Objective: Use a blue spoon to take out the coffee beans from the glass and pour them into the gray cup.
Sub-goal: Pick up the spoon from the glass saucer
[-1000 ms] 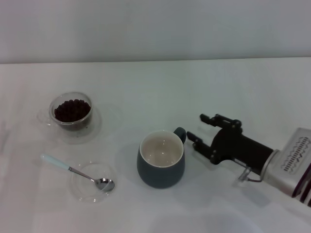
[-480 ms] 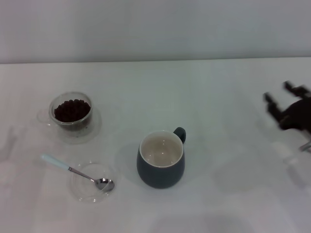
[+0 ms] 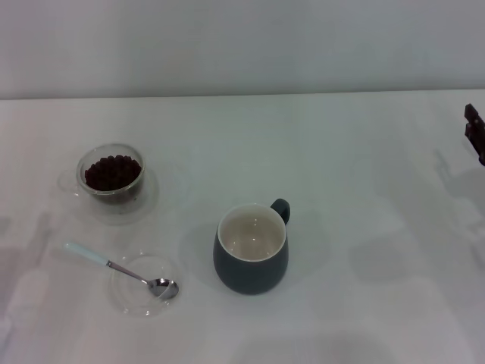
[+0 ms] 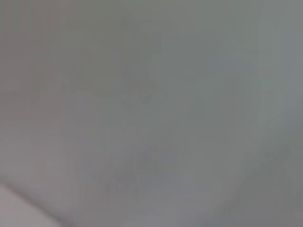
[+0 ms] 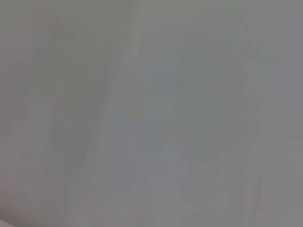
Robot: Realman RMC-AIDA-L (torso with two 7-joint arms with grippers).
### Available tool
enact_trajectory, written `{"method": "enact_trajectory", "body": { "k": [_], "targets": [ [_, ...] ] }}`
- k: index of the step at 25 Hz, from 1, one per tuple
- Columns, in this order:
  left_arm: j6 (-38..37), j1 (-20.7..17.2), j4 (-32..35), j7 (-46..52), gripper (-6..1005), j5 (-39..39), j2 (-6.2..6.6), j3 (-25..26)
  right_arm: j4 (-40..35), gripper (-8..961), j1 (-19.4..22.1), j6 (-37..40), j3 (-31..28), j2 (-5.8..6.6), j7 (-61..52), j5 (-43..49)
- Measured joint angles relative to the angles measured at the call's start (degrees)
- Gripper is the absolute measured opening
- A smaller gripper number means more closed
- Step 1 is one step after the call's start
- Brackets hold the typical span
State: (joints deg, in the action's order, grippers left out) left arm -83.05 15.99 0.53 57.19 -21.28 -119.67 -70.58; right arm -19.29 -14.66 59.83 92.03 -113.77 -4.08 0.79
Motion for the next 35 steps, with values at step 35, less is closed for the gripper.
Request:
{"method": "enact_trajectory", "body": {
  "k": [35],
  "targets": [
    [11.0,6.4,-3.8,30.7,888,-16.5,0.2,-5.0,1.4,565,-2.8,-0.1,-0.3,-0.66,1.5,0.0]
  ]
}}
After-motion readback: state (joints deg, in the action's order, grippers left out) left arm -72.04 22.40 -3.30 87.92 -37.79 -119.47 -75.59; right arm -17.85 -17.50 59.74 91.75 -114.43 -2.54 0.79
